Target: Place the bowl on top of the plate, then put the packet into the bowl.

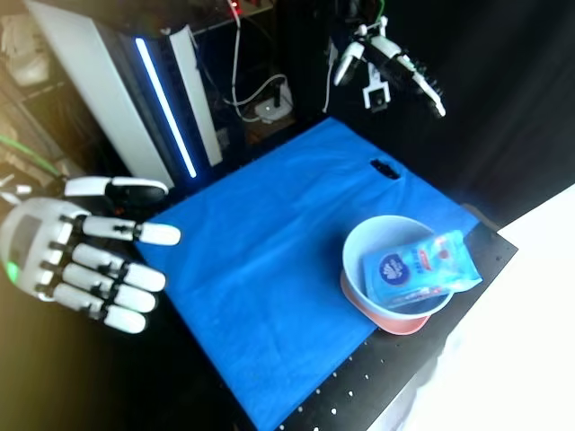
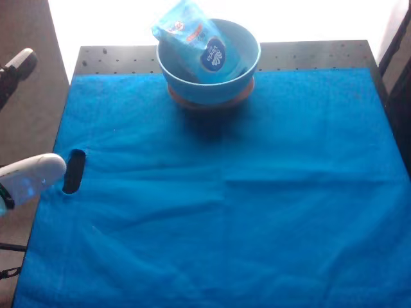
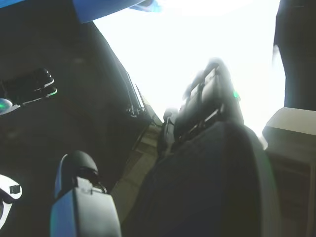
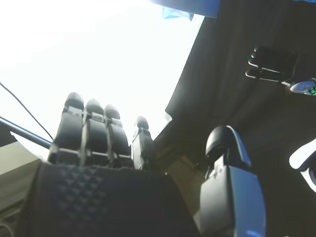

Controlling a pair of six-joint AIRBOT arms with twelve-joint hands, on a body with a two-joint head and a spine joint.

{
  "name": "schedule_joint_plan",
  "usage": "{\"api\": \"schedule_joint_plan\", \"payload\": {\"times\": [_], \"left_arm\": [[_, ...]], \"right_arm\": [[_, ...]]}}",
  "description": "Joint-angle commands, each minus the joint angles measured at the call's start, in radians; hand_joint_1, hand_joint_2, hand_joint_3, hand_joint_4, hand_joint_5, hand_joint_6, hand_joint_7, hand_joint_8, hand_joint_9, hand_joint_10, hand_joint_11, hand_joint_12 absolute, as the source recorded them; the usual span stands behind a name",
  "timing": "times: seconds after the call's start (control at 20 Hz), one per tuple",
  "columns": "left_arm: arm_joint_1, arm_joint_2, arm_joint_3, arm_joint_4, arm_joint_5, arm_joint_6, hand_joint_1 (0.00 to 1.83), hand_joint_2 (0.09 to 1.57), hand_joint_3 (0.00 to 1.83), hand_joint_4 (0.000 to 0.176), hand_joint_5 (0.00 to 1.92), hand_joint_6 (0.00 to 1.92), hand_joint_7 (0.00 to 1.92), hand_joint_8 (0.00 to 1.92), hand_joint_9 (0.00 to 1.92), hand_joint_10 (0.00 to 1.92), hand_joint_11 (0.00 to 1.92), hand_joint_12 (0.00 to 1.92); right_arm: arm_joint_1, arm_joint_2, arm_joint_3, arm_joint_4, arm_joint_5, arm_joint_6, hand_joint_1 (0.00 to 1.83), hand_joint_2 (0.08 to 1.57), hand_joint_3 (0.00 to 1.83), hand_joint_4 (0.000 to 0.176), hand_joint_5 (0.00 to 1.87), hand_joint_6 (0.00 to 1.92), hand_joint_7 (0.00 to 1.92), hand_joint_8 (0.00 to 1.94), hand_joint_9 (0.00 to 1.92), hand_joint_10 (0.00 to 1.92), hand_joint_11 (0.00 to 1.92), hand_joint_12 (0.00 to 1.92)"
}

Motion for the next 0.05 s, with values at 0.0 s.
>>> {"api": "schedule_joint_plan", "payload": {"times": [0.0], "left_arm": [[-0.007, 0.007, 0.008, 0.006, -0.131, -0.011, 0.34, 0.93, 0.00, 0.176, 0.00, 0.00, 0.00, 0.00, 0.00, 0.00, 0.00, 0.00]], "right_arm": [[0.004, 0.002, 0.008, 0.008, 0.129, 0.009, 0.23, 1.10, 0.01, 0.176, 0.00, 0.00, 0.00, 0.00, 0.00, 0.00, 0.00, 0.00]]}}
